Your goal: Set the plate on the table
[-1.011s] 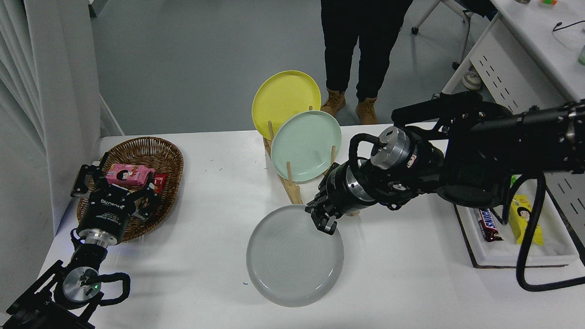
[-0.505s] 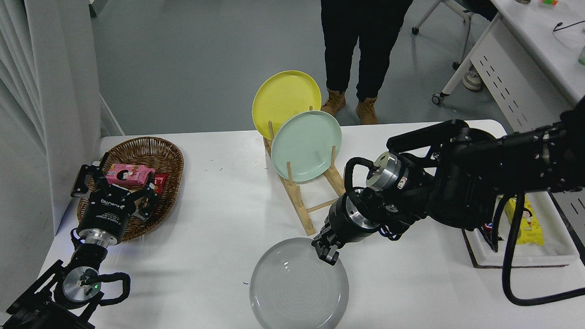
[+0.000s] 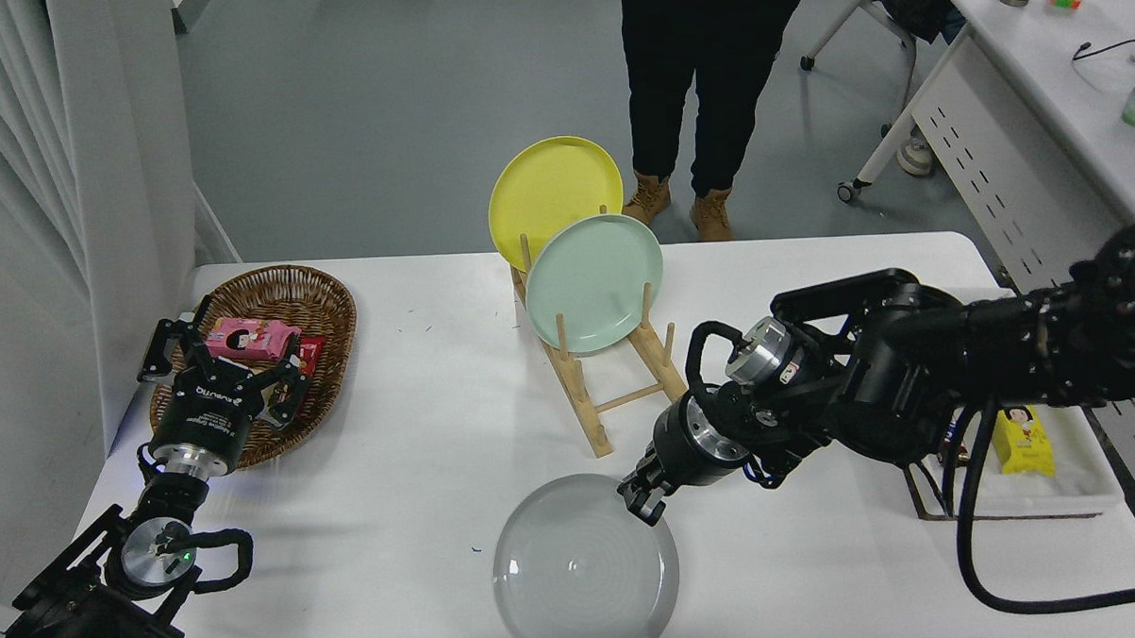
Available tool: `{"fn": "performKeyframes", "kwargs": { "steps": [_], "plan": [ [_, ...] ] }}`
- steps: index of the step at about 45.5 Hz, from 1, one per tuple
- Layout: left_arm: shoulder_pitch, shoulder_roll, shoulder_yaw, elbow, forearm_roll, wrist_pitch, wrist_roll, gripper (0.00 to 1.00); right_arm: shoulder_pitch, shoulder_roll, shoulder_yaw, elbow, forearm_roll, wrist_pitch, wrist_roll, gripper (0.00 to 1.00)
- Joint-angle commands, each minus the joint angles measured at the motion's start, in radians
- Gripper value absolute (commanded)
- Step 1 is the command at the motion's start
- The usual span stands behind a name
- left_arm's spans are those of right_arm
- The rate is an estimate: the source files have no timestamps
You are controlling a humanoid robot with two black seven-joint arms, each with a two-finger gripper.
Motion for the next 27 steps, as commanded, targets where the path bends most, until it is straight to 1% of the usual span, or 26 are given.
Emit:
{"fn": "performKeyframes", "kwargs": {
  "steps": [1,27],
  "plan": [
    [0.000,0.000,0.000,0.000,0.000,-0.001,0.000,0.98,-0.053,0.006,0.016,-0.042,-0.004,-0.005,-0.004,0.00],
    [0.000,0.000,0.000,0.000,0.000,-0.001,0.000,0.98,-0.127,0.032,0.033,-0.135,-0.017,0.008,-0.001,0.00]
  ]
}}
